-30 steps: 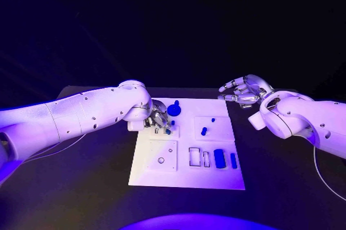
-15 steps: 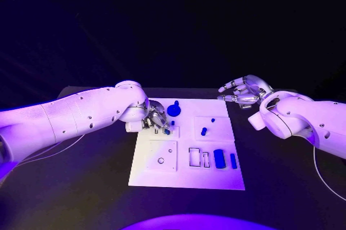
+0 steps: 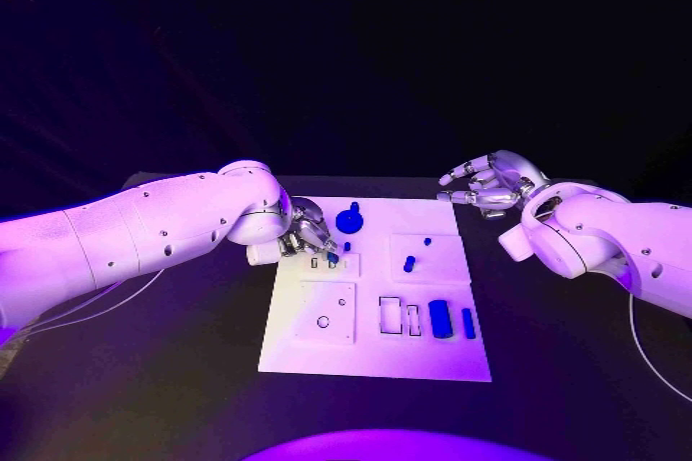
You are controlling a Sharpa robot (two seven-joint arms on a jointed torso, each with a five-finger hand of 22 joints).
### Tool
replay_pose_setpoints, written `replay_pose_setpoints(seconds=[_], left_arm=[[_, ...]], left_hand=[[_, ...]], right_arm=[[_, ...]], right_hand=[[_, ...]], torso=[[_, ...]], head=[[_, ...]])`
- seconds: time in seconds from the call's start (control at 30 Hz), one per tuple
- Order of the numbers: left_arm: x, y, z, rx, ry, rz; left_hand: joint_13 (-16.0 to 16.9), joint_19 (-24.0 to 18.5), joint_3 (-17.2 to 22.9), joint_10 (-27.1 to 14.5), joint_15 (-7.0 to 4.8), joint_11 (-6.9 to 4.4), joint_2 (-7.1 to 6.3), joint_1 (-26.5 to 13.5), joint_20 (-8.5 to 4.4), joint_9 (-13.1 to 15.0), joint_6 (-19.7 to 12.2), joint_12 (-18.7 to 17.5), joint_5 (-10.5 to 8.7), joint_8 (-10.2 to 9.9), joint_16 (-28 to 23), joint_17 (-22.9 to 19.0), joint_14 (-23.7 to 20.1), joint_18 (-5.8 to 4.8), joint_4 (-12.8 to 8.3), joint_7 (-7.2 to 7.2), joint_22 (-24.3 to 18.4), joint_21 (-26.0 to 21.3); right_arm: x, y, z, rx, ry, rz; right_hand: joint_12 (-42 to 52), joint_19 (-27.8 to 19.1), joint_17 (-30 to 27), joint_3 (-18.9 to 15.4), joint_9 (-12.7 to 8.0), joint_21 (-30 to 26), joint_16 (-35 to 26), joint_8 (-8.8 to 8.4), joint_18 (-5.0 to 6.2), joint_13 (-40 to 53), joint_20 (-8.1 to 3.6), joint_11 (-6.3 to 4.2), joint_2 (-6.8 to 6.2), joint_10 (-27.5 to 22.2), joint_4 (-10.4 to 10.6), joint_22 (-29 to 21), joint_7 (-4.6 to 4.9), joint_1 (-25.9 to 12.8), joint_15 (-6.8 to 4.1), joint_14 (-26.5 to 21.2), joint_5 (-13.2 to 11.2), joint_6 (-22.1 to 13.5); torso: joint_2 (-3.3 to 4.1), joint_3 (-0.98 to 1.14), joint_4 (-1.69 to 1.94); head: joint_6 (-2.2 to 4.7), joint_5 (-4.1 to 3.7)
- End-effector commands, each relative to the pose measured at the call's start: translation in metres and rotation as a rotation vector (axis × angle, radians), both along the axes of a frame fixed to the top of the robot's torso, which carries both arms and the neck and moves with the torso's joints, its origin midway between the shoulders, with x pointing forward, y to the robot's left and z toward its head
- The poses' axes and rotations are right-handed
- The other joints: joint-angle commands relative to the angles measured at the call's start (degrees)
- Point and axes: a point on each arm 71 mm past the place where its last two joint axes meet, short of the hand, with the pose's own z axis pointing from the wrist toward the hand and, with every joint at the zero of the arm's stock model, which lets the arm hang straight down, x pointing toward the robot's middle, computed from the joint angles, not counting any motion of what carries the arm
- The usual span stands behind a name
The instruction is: Assemble the parts on the task board
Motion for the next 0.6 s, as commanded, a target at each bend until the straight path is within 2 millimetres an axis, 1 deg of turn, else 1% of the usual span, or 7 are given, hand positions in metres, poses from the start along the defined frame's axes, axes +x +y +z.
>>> replay_pose_setpoints(seconds=[0.03, 0.07, 0.2, 0.37, 0.6], left_arm=[[0.0026, -0.0023, 0.0047, 0.050, -0.122, -0.009], [0.0025, -0.0025, 0.0047, 0.056, -0.129, -0.012], [0.0010, -0.0037, 0.0039, 0.091, -0.178, -0.029], [-0.0012, -0.0057, 0.0015, 0.120, -0.217, -0.045], [-0.0045, -0.0087, -0.0016, 0.140, -0.217, -0.072]], left_hand=[[0.06, 4.36, 8.49, 0.29, -0.38, 0.03, -0.04, -0.64, -0.41, 0.61, 0.55, 0.26, 0.16, 0.35, 0.20, 15.10, 5.96, -0.81, -8.20, -0.96, 10.81, 0.36], [0.04, 4.37, 8.51, 0.29, -0.38, 0.03, -0.06, -0.64, -0.42, 0.63, 0.56, 0.25, 0.16, 0.35, 0.20, 15.10, 5.96, -0.81, -8.23, -0.96, 10.83, 0.37], [0.08, 4.37, 8.74, 0.39, -0.40, -0.02, -0.12, -0.57, -0.43, 0.73, 0.64, 0.29, 0.18, 0.36, 0.20, 15.10, 5.96, -0.81, -8.47, -1.01, 10.83, 0.37], [0.13, 4.35, 10.03, 0.58, -0.48, -0.09, -0.37, -0.27, -0.48, 1.04, 0.76, 0.29, 0.27, 0.27, 0.20, 15.10, 5.96, -0.80, -9.46, -1.04, 10.77, 0.34], [0.23, 4.36, 10.33, 0.68, -0.48, -0.09, -0.44, -0.24, -0.49, 1.11, 0.80, 0.35, 0.28, 0.25, 0.20, 15.10, 5.96, -0.80, -9.66, -1.04, 10.80, 0.35]], right_arm=[[-0.0003, 0.0007, 0.0001, -0.006, -0.003, 0.020], [-0.0003, 0.0006, 0.0001, -0.006, -0.003, 0.020], [-0.0004, 0.0002, 0.0003, -0.010, -0.006, 0.022], [-0.0007, 0.0001, 0.0004, -0.013, -0.009, 0.025], [-0.0008, 0.0003, 0.0004, -0.016, -0.009, 0.027]], right_hand=[[-0.29, -0.40, 10.38, -0.29, -0.06, -0.31, -0.24, 0.13, -0.37, 2.04, -0.13, 0.02, 0.40, -0.33, 0.18, 5.67, 0.05, 0.13, 0.22, 3.89, 0.37, -0.31], [-0.29, -0.40, 10.38, -0.29, -0.06, -0.31, -0.24, 0.13, -0.37, 2.04, -0.13, 0.02, 0.40, -0.33, 0.18, 5.67, 0.05, 0.13, 0.22, 3.89, 0.37, -0.31], [-0.44, -0.54, 10.27, -0.30, -0.06, -0.52, -0.37, 0.13, -0.32, 1.91, -0.12, 0.02, 0.39, -0.43, 0.19, 5.55, 0.06, 0.12, 0.23, 3.82, 0.39, -0.33], [-0.57, -0.59, 10.21, -0.32, -0.07, -0.59, -0.45, 0.13, -0.30, 1.80, -0.12, 0.03, 0.39, -0.51, 0.21, 5.52, 0.06, 0.11, 0.23, 3.79, 0.40, -0.34], [-0.69, -0.67, 10.12, -0.35, -0.07, -0.69, -0.56, 0.13, -0.28, 1.70, -0.11, 0.04, 0.38, -0.59, 0.23, 5.46, 0.07, 0.09, 0.24, 3.73, 0.41, -0.36]], torso=[[0.05, -0.05, -0.07], [0.06, -0.07, -0.08], [0.05, -0.03, -0.07], [0.08, -0.06, -0.07], [0.08, -0.07, -0.16]], head=[[-0.03, 0.16], [-0.01, 0.21], [-0.04, 0.29], [-0.21, 0.40], [-0.33, 0.59]])
